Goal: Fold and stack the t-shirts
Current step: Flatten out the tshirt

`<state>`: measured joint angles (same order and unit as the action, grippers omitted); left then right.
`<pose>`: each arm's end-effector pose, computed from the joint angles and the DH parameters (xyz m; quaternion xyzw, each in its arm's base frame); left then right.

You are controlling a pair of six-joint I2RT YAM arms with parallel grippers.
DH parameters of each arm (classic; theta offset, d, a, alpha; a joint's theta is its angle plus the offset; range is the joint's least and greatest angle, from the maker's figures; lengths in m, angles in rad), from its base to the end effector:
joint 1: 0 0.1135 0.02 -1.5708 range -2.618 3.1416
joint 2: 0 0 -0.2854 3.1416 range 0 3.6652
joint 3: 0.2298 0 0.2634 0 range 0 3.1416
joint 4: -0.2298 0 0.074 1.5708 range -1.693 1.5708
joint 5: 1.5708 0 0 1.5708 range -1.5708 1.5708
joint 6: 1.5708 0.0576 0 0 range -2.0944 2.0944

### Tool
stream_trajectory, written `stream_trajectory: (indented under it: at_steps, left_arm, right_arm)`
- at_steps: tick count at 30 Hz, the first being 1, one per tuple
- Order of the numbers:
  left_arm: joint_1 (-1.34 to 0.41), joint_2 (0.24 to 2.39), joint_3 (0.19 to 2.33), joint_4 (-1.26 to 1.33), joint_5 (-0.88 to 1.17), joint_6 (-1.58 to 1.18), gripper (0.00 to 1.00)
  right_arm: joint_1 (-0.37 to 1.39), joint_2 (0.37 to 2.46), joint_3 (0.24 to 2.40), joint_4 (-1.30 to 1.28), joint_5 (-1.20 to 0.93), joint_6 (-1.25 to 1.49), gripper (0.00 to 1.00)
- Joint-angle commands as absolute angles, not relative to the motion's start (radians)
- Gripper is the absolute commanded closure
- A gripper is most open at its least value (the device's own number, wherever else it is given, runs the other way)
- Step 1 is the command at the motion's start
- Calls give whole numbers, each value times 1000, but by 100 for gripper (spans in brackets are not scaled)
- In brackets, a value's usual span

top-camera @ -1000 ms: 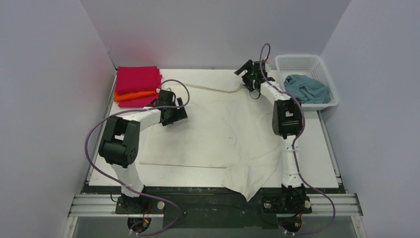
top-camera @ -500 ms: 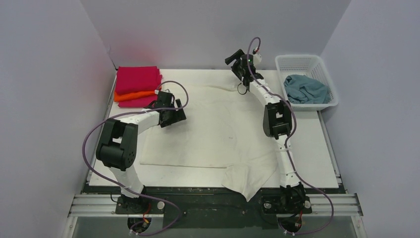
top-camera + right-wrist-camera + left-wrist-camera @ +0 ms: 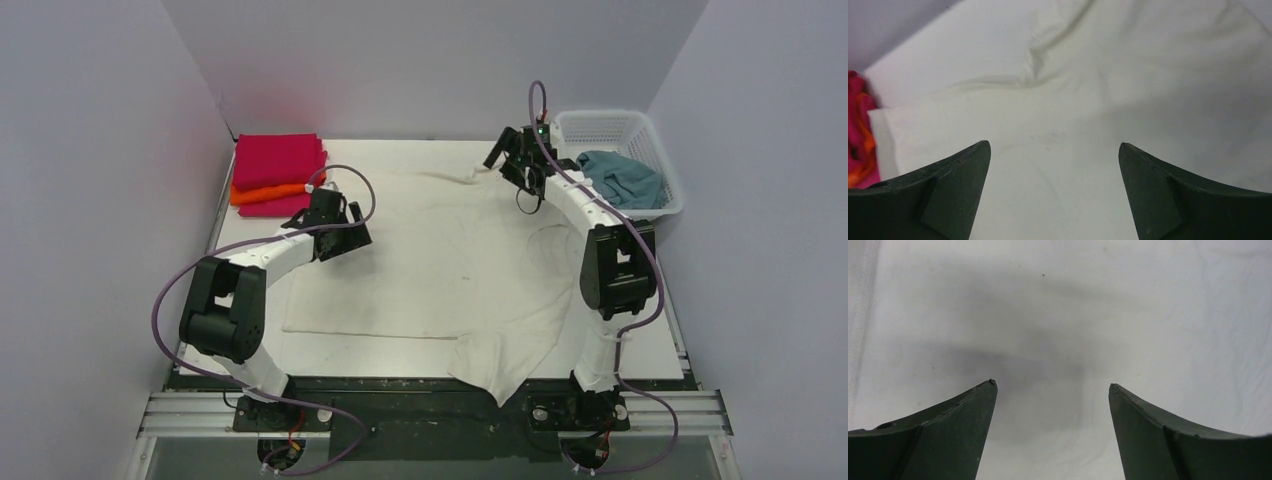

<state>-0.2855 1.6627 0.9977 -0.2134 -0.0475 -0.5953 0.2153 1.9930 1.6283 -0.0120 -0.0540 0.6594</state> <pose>0.3548 -0.1013 0.1854 -0.1530 0.9279 -0.1244 0.3164 0.5076 0.1142 0.2900 0.1673 0.8097 0.2583 0.4996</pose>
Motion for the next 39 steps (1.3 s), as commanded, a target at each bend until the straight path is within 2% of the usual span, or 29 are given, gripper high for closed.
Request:
stream_trajectory:
  at_steps: [1,7,12,32,39]
  left_arm:
    - [-282,1617,965,-197,-58,-612,7]
    - [-278,1584,902,-183,-84,-614,7]
    - [-255,1603,872,-160,-69,-624,7]
    - [-175,1780,1019,-122,-2,-629,7]
    - [-175,1634,1060,-234,-67,-648,7]
  right_arm:
    - [207,1887,1387,-120,-7,612,5]
    - [217,1761,1201,-223,123,608,6]
    - [203,1815,1192,-288,199,619,6]
    - [117,2268,1791,-427,118,582,7]
    - [129,2256,1908,-467,71,550,7]
